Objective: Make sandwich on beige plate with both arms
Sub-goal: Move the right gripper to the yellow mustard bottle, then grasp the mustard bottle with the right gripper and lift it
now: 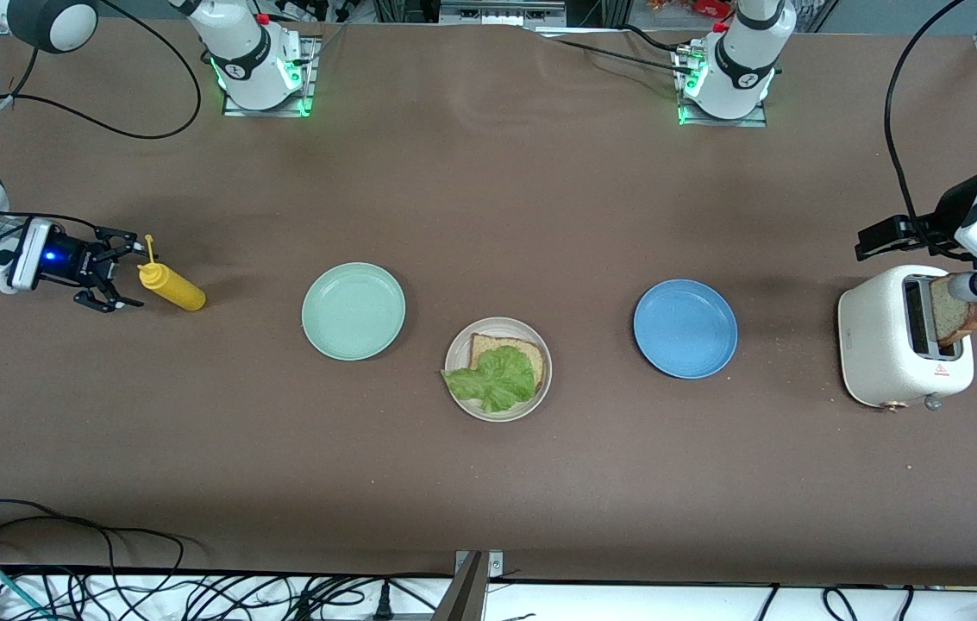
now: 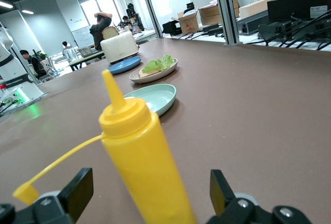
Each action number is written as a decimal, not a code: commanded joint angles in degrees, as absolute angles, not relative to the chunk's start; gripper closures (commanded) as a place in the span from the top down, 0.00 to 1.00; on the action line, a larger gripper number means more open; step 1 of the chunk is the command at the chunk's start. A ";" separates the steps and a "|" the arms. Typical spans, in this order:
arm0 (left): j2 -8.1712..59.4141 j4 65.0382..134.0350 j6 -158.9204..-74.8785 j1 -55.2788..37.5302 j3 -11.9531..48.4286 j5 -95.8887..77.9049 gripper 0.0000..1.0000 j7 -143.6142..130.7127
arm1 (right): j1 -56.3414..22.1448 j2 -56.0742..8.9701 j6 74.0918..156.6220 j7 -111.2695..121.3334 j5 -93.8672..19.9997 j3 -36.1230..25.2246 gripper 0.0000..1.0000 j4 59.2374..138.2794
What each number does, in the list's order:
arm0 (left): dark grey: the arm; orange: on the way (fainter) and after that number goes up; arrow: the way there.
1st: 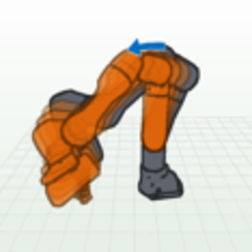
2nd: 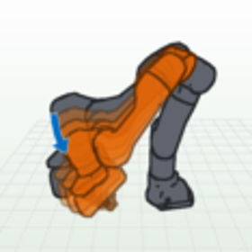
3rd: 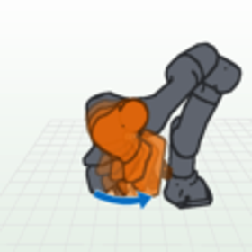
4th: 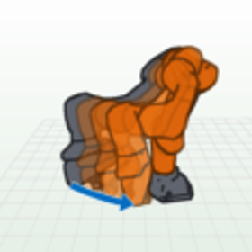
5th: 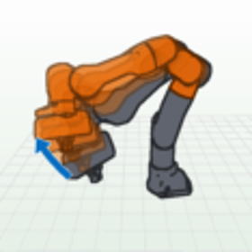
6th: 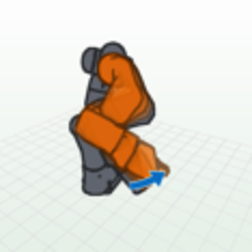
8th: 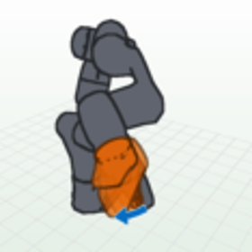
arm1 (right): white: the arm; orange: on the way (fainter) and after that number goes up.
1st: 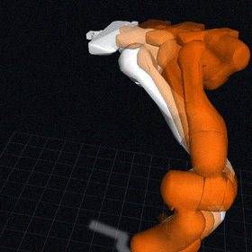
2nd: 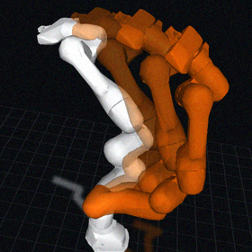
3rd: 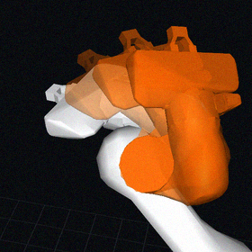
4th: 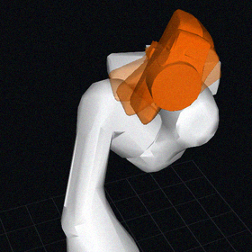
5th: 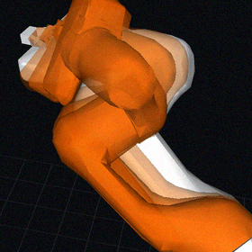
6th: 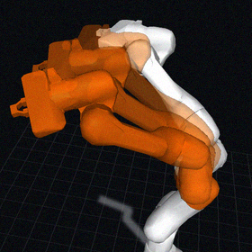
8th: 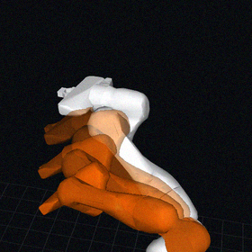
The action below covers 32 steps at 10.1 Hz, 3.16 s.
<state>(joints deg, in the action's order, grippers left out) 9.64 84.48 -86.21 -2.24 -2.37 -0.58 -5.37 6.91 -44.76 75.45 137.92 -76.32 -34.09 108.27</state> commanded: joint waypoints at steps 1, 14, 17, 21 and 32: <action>9.49 84.29 -86.22 -2.29 -2.46 -0.79 1.00 -5.01 | 8.17 -46.84 73.92 138.60 -78.82 -32.88 1.00 105.03; 9.76 84.29 -86.31 -2.11 -2.46 -0.70 1.00 -5.19 | 10.54 -50.80 71.10 142.37 -77.79 -31.20 1.00 105.99; 10.02 84.29 -86.31 -2.11 -2.46 -0.70 1.00 -5.19 | 9.94 -50.89 70.93 144.67 -77.87 -31.11 1.00 108.19; 10.37 84.29 -86.31 -2.02 -2.46 -0.70 1.00 -5.19 | 9.41 -51.33 71.81 144.67 -79.01 -29.97 1.00 108.02; 10.46 84.29 -86.31 -2.11 -2.46 -0.70 1.00 -5.10 | 1.35 -45.12 88.10 141.63 -83.68 -31.53 0.00 104.42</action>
